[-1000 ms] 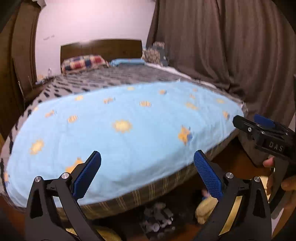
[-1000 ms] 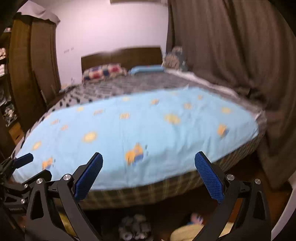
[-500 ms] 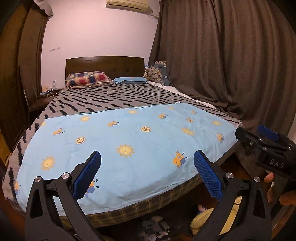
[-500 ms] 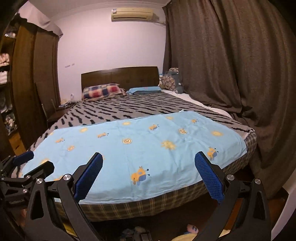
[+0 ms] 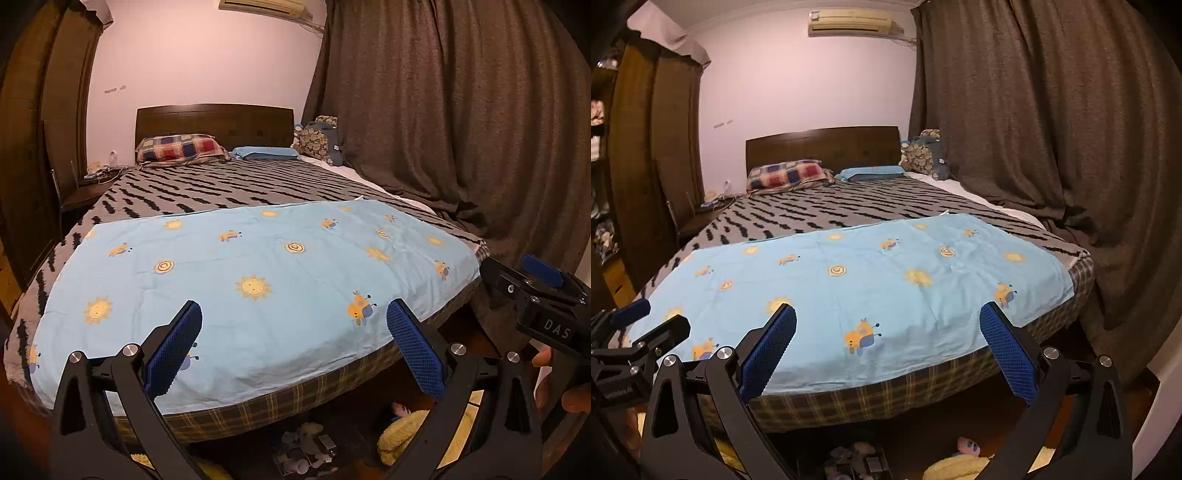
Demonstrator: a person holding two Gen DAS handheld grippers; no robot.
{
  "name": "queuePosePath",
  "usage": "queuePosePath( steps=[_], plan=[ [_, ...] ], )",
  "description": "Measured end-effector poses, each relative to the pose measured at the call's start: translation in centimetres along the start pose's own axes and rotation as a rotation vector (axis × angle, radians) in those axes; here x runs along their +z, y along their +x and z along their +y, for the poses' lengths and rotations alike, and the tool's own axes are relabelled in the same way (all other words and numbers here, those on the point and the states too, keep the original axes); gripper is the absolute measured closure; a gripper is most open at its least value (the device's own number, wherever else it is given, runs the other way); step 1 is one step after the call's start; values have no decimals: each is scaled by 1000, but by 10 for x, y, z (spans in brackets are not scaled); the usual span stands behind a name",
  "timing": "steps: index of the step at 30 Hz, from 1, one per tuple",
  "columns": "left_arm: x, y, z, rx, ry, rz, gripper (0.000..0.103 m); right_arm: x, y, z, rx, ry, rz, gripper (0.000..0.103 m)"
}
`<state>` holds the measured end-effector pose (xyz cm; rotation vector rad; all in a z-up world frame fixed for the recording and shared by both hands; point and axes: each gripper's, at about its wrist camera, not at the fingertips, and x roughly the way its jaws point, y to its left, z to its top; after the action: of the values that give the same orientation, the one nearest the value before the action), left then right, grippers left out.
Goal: Collect trash
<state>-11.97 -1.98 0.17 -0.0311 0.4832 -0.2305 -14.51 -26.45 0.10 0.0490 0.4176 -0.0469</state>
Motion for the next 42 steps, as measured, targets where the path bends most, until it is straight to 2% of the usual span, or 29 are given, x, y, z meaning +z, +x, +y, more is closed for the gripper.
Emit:
queuePosePath(
  steps=[42],
  plan=[
    [2,0,-2,-6,-21,-20,8,-2,5,4,6,10,21,3]
  ],
)
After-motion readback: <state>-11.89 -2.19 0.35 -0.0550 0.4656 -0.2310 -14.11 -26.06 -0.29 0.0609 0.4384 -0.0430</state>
